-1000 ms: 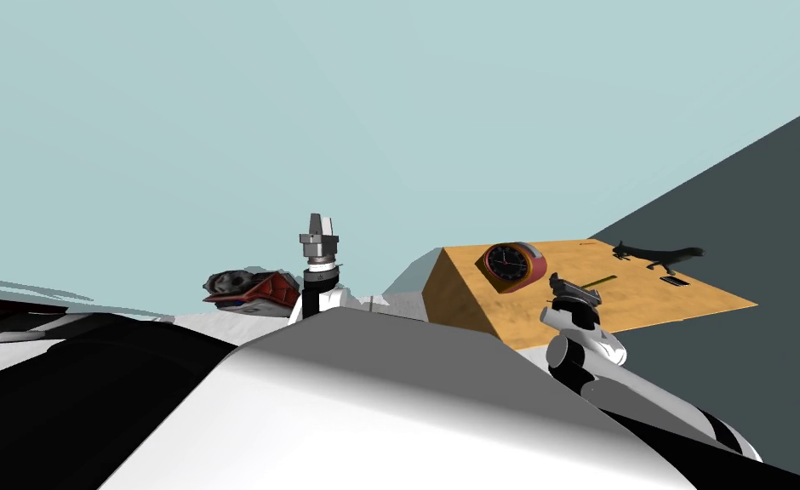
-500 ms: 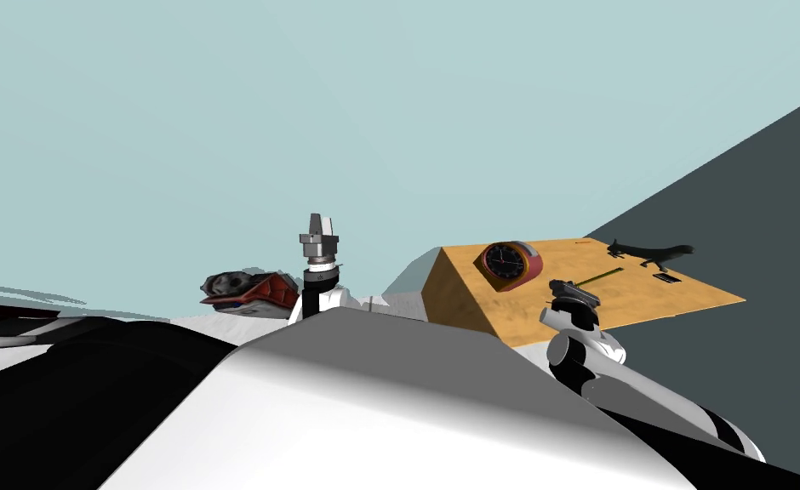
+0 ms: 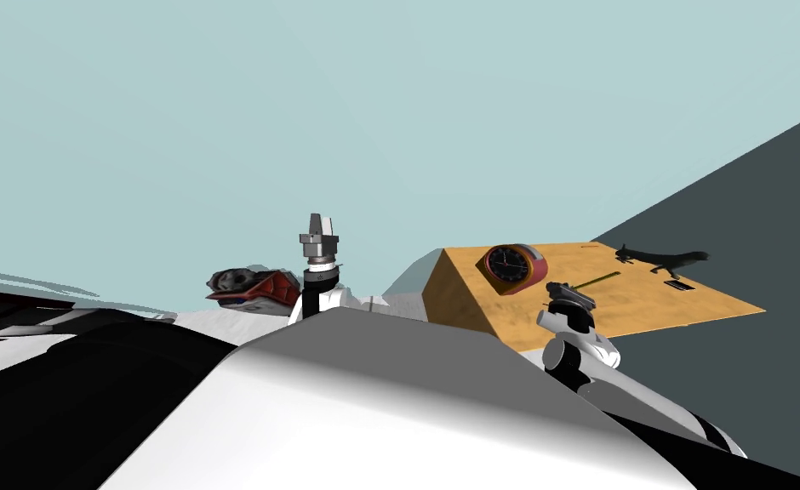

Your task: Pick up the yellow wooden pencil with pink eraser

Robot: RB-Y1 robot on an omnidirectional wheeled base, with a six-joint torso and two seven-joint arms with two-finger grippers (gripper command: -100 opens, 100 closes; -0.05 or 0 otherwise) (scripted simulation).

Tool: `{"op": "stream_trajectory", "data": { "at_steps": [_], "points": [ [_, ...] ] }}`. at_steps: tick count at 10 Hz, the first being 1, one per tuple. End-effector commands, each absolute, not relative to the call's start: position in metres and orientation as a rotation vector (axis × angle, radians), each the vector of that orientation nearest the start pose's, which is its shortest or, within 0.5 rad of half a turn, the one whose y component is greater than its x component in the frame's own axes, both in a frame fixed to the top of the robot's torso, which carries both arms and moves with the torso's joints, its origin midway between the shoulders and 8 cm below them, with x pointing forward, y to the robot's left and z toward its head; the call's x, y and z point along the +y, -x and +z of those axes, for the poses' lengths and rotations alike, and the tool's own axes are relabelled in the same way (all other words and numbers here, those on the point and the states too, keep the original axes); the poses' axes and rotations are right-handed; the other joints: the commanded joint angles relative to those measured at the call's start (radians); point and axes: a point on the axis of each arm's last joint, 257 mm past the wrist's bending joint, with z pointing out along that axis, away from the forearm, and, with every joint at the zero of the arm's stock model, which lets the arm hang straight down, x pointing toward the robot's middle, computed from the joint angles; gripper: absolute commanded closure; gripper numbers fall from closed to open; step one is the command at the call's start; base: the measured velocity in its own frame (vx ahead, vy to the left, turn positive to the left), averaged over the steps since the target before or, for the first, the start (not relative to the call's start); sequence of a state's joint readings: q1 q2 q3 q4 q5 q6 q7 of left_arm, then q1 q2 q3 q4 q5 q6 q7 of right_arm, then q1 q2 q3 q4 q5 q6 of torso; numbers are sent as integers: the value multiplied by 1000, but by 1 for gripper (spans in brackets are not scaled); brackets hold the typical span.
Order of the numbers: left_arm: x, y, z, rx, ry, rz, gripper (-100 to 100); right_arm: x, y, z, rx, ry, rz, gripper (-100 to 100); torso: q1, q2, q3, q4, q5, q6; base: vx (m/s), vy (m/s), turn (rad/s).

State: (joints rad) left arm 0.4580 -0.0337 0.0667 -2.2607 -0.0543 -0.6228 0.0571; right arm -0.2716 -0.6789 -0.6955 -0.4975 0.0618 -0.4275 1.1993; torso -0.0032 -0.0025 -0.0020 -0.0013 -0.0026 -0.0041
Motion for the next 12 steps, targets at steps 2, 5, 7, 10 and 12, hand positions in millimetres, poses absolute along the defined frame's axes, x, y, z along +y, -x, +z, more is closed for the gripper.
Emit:
{"op": "stream_trajectory", "data": {
  "at_steps": [2, 5, 7, 10, 12],
  "points": [
    [288, -325, 51, 507, 543, -1300, 0, -760, -378, -259, 1488, -649, -573, 100, -1, -1, -1, 0, 1, 2, 72, -53, 153],
    [288, -325, 51, 508, 543, -1300, 0, -749, -343, -266, 1469, -645, -577, 100, -4, -2, -1, 0, -1, 2, 68, -56, 127],
    [288, -325, 51, 507, 543, -1300, 0, -746, -317, -282, 1475, -696, -573, 100, -2, 2, 1, 1, 0, 4, 27, -25, 64],
    [288, -325, 51, 507, 543, -1300, 0, -743, -308, -276, 1468, -672, -587, 100, -3, 2, 1, 1, 0, 4, 24, -24, 39],
    [288, -325, 51, 507, 543, -1300, 0, -741, -279, -295, 1481, -735, -589, 100, 0, 4, 3, 2, 2, 3, 17, -22, 87]
  ]
}}
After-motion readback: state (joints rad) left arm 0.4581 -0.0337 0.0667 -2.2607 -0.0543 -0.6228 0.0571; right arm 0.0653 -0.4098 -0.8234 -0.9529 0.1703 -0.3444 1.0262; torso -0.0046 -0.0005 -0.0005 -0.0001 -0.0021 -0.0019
